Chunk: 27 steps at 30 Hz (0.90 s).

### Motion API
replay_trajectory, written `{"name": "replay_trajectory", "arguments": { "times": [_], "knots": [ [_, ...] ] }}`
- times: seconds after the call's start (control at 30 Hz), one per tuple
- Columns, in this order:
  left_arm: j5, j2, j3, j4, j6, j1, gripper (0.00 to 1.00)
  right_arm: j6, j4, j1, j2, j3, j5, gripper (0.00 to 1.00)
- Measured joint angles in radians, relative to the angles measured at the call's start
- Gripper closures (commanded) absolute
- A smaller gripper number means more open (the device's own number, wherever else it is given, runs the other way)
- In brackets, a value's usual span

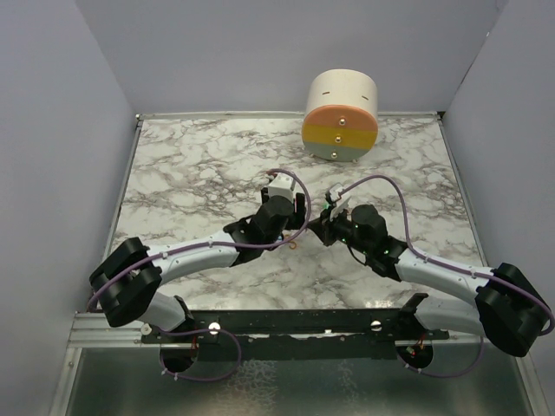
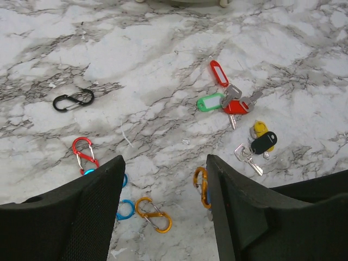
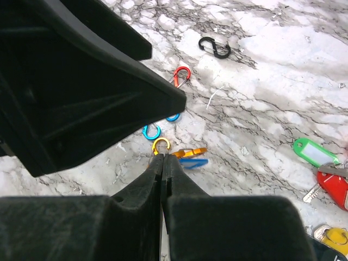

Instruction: Put the keys on the keyring

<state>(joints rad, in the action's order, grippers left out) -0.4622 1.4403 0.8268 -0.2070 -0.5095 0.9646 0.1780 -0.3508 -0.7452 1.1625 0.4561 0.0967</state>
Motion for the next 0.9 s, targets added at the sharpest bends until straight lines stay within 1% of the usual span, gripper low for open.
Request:
{"name": "replay_trajectory", "arguments": {
  "times": [0.13,0.17,0.2,0.23,0.37,0.43,0.5,0.6,0.73,0.9],
  "knots": [
    [-0.045,-0.045,-0.033,0.002,-0.012,0.0,0.21,0.011,0.016,0.0,0.0,0.002,-0.046,0.99],
    [-0.056,-0.057,-0.041,0.002,-0.014,0.0,0.17,0.02,0.033,0.0,0.001,0.007,-0.076,0.99],
    [-0.066,-0.07,-0.048,0.002,-0.015,0.0,0.05,0.03,0.056,0.0,0.003,0.016,-0.111,0.99],
    [-0.076,-0.081,-0.054,0.003,-0.017,0.0,0.01,0.04,0.077,0.0,0.005,0.03,-0.15,0.99],
    [-0.109,-0.105,-0.067,0.009,-0.02,0.0,0.01,0.074,0.175,0.003,0.029,0.127,-0.335,0.99],
    [-0.12,-0.108,-0.07,0.013,-0.02,0.0,0.01,0.084,0.209,0.022,0.049,0.183,-0.408,0.99],
    [-0.131,-0.111,-0.071,0.019,-0.019,0.0,0.01,0.091,0.229,0.06,0.066,0.223,-0.447,0.99],
    [-0.14,-0.119,-0.074,0.024,-0.019,0.0,0.01,0.095,0.246,0.163,0.098,0.272,-0.473,0.99],
    [-0.149,-0.139,-0.085,0.023,-0.018,0.0,0.01,0.098,0.254,0.311,0.154,0.323,-0.466,0.99],
    [-0.153,-0.138,-0.087,0.022,-0.014,0.0,0.01,0.109,0.252,0.438,0.243,0.369,-0.419,0.99]
  ]
}}
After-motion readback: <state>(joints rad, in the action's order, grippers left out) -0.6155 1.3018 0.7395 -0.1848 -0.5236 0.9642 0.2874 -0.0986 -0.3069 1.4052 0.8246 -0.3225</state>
